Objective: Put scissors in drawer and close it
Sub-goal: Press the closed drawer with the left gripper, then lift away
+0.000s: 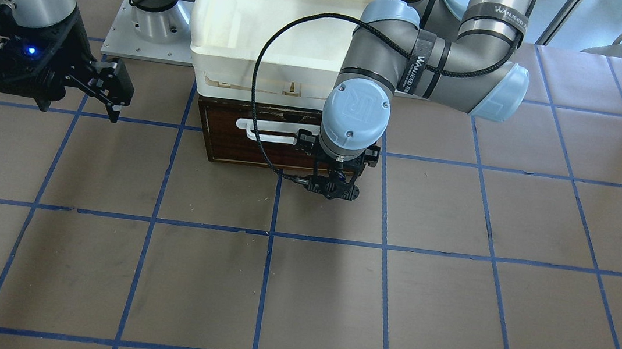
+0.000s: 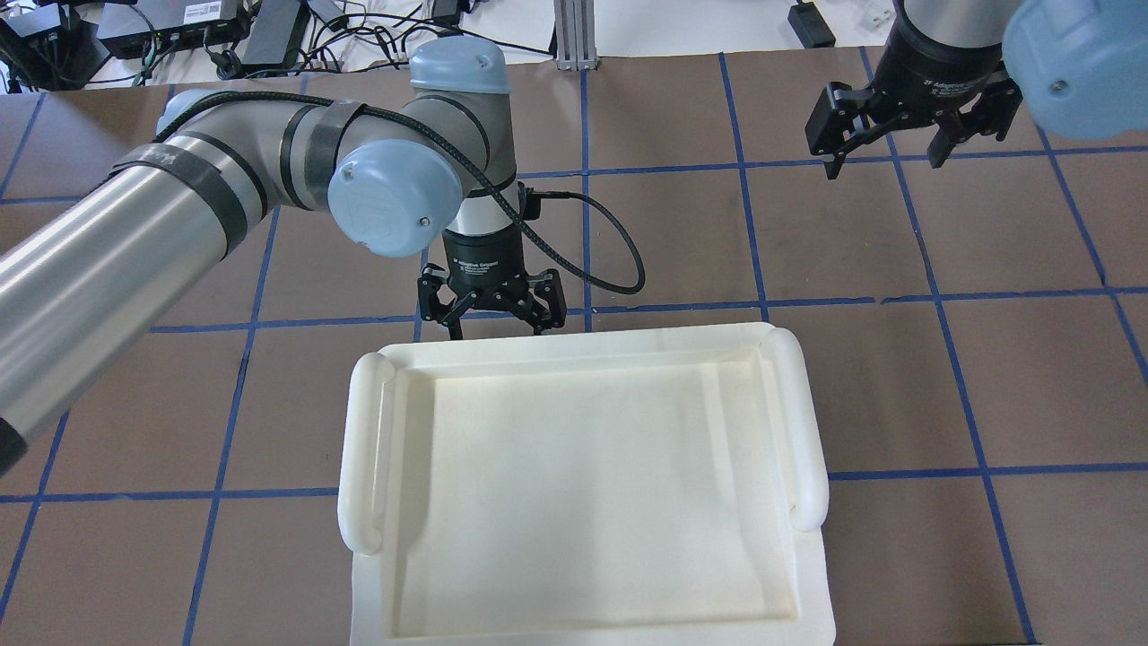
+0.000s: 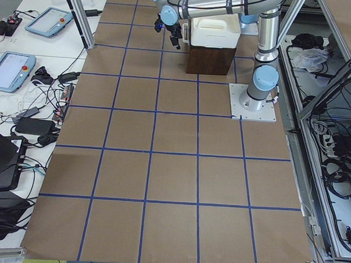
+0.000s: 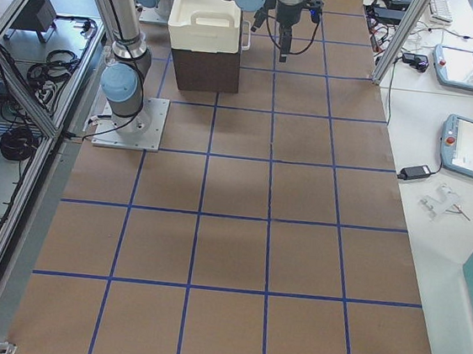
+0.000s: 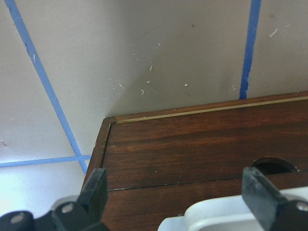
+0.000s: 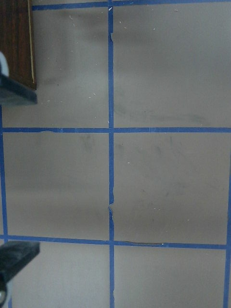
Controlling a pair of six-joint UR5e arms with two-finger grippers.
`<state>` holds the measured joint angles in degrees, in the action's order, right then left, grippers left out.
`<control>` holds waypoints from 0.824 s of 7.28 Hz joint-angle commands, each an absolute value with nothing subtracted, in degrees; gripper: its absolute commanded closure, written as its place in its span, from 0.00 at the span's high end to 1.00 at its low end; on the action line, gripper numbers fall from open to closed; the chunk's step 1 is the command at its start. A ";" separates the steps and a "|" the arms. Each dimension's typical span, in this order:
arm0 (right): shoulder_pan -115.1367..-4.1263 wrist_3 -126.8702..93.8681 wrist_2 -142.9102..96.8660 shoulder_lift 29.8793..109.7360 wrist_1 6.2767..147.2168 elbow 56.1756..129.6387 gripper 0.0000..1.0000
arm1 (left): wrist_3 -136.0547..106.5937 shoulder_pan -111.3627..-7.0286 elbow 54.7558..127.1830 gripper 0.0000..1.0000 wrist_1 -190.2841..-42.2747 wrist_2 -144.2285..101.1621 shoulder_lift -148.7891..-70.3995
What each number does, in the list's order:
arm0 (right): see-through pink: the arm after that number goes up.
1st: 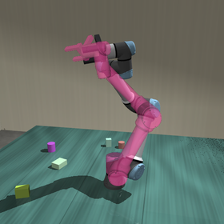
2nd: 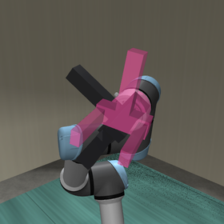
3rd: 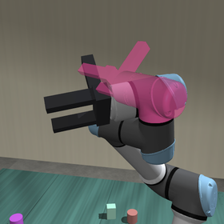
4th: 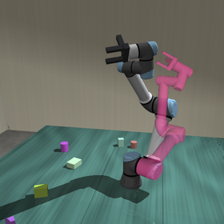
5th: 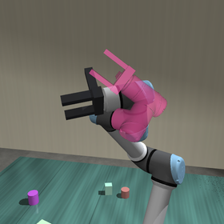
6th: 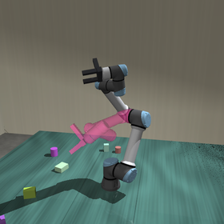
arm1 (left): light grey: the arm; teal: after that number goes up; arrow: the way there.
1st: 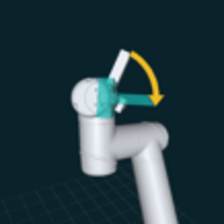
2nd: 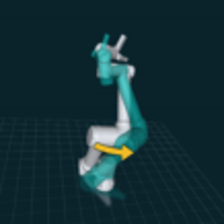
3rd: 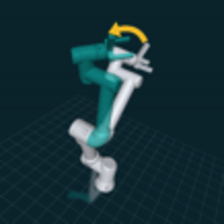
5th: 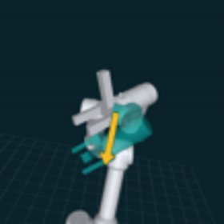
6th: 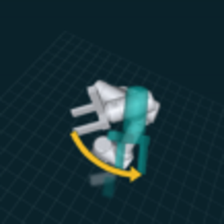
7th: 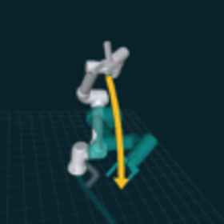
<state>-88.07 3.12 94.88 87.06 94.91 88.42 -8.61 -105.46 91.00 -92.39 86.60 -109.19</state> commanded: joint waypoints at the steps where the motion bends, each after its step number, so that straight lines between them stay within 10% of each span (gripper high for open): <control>1: -88.07 2.29 94.49 87.10 95.71 88.42 1.00 | -8.53 -104.77 90.00 1.00 -91.76 87.10 -108.99; 6: -88.59 2.37 88.33 87.98 95.89 88.33 1.00 | -6.42 -98.02 85.07 1.00 -87.13 88.94 -100.22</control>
<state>-88.54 2.35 88.76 87.94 95.91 88.33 -7.24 -100.26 84.95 -89.69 88.83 -103.16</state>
